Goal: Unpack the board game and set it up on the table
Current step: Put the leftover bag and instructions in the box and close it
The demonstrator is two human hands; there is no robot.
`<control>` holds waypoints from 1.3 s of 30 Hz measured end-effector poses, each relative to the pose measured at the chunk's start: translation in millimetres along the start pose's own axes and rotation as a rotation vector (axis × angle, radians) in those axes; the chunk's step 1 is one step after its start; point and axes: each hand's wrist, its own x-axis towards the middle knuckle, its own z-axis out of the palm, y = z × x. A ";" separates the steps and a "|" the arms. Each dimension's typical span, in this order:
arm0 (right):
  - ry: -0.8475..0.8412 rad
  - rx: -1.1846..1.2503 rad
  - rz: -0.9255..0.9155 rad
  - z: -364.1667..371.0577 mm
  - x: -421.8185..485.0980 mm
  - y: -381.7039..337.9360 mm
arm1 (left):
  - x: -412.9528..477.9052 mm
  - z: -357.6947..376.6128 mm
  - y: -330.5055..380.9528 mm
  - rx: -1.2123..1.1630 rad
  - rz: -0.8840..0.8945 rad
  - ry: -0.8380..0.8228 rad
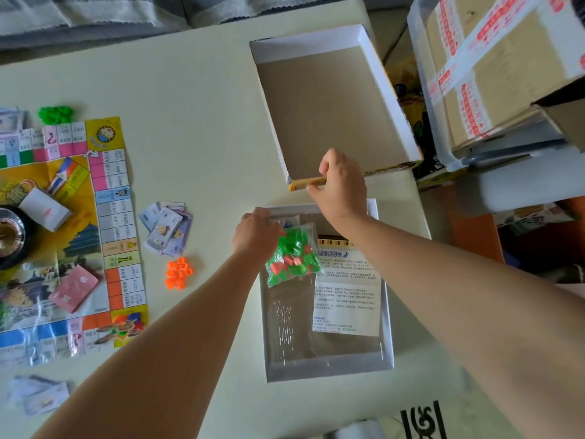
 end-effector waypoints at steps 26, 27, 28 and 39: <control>-0.074 1.528 0.954 -132.9 -103.8 13.7 | -124.1 -33.3 49.9 -0.745 -0.413 0.374; -0.114 1.547 0.975 -130.2 -115.0 18.4 | -129.4 -31.8 42.7 -0.858 -0.433 0.288; -0.148 1.553 0.993 -127.0 -128.8 24.1 | -137.2 -26.9 35.6 -0.924 -0.433 0.201; -0.114 0.914 1.226 -72.1 -231.8 81.7 | -173.1 52.5 -53.6 -0.796 -0.372 -0.009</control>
